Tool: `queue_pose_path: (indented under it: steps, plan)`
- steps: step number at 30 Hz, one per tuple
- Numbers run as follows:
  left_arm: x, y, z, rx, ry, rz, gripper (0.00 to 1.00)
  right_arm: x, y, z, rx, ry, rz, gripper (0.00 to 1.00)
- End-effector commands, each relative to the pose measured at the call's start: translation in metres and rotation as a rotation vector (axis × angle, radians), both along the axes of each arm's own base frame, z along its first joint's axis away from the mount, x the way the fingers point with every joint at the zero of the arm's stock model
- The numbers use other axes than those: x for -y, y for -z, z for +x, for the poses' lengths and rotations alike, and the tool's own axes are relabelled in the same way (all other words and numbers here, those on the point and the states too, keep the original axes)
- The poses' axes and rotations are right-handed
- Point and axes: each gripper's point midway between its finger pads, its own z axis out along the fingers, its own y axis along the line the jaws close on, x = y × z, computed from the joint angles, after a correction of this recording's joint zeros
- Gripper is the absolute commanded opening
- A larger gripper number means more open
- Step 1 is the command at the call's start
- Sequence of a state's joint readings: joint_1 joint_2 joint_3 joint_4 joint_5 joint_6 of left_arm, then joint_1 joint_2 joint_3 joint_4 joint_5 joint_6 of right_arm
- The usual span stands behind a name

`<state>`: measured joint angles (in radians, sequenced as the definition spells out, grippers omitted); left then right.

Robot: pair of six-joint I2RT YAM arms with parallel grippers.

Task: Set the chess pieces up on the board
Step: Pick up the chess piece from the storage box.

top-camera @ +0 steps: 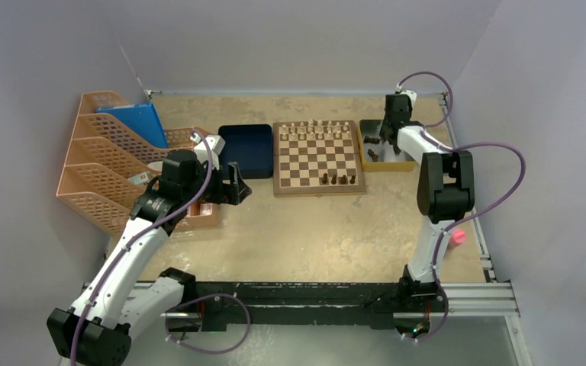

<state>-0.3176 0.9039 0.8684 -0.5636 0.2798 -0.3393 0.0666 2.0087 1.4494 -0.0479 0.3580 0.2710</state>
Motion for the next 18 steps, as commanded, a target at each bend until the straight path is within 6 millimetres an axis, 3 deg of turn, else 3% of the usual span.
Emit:
queue_pose_path:
  steps: [1, 11, 18]
  plan:
    - [0.007, -0.006, 0.001, 0.027, 0.032, -0.019, 0.83, -0.016, -0.052, 0.000, 0.084, 0.008, 0.002, 0.11]
    - [0.008, -0.006, 0.001, 0.028, 0.038, -0.024, 0.83, -0.083, -0.092, -0.029, 0.132, -0.125, 0.041, 0.13]
    - [0.006, -0.007, 0.001, 0.033, 0.031, -0.020, 0.83, -0.132, -0.083, -0.062, 0.099, -0.258, 0.104, 0.12]
